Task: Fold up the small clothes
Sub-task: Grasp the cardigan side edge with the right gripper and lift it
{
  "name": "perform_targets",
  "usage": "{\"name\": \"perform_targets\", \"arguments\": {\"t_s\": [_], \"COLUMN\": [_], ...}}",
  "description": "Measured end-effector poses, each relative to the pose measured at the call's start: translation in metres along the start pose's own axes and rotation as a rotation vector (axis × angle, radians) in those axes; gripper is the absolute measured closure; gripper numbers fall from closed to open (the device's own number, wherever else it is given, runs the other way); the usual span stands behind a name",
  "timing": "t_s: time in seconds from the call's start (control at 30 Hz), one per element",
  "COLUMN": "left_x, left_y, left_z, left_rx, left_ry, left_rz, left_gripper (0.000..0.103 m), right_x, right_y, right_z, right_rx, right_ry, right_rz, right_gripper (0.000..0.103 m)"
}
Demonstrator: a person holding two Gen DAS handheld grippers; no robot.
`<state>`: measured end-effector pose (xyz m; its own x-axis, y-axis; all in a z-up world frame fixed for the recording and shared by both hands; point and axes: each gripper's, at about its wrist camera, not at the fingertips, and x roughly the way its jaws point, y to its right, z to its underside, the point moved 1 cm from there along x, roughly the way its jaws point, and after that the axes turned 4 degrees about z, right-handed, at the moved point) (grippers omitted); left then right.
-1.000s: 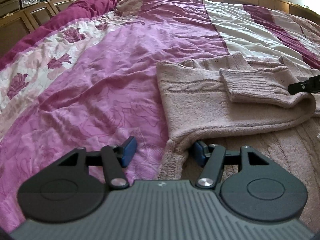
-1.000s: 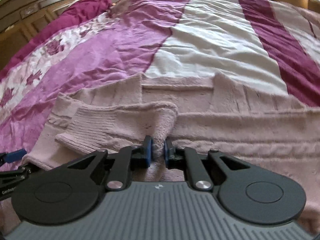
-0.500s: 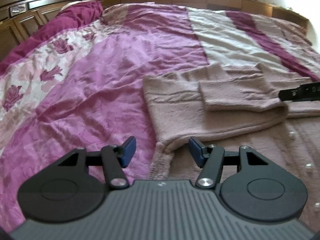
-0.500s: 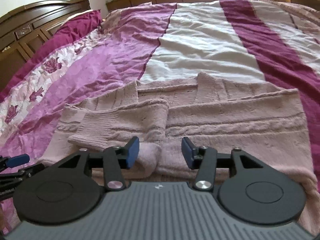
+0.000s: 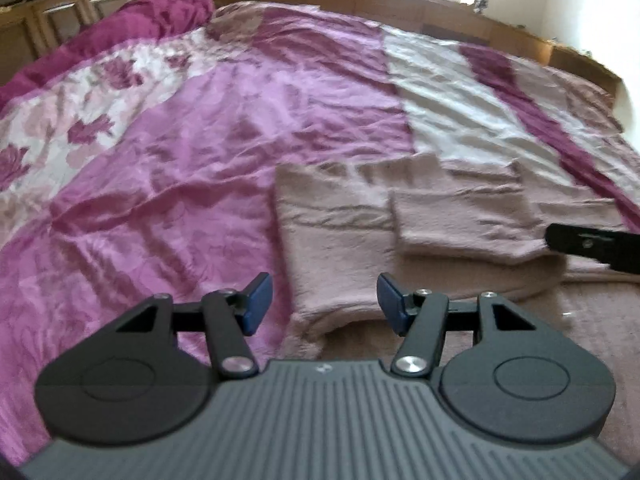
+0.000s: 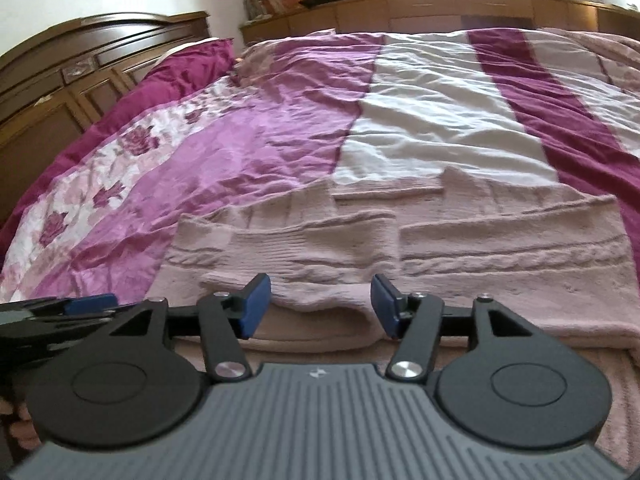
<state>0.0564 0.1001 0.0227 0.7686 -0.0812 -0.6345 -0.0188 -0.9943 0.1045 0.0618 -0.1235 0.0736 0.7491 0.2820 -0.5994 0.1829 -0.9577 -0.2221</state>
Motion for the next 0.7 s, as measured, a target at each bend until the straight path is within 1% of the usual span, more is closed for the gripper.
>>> {"name": "perform_targets", "arguments": {"t_s": [0.07,0.17,0.33,0.47,0.57,0.7], "left_x": [0.008,0.015,0.015,0.016,0.017,0.018], "left_y": [-0.005,-0.014,-0.014,-0.014,-0.013,-0.012], "left_z": [0.004,0.009,0.012,0.011,0.012,0.013], "left_rx": [-0.008,-0.039,-0.024,-0.025,-0.025,-0.015], "left_ry": [-0.025,-0.057,-0.057,-0.055,-0.055,-0.054], "left_rz": [-0.034,-0.043,-0.048,-0.047,-0.047,-0.052], "left_gripper": [0.043,0.041,0.041,0.041,0.041,0.041], "right_x": [0.005,0.013,0.028,0.043,0.051,0.068], "right_y": [-0.008,-0.024,-0.046,-0.059,-0.065,-0.07], "right_z": [0.0,0.0,0.0,0.002,0.004,0.007], "right_rx": [-0.028,-0.093,-0.159,-0.207,-0.235,-0.248], "right_ry": [-0.006,-0.004,-0.012,-0.023,-0.029,-0.048], "right_rz": [-0.012,-0.024,-0.054,-0.046,-0.058,-0.056], "right_gripper": [0.036,0.034,0.032,0.032,0.032,0.032]}}
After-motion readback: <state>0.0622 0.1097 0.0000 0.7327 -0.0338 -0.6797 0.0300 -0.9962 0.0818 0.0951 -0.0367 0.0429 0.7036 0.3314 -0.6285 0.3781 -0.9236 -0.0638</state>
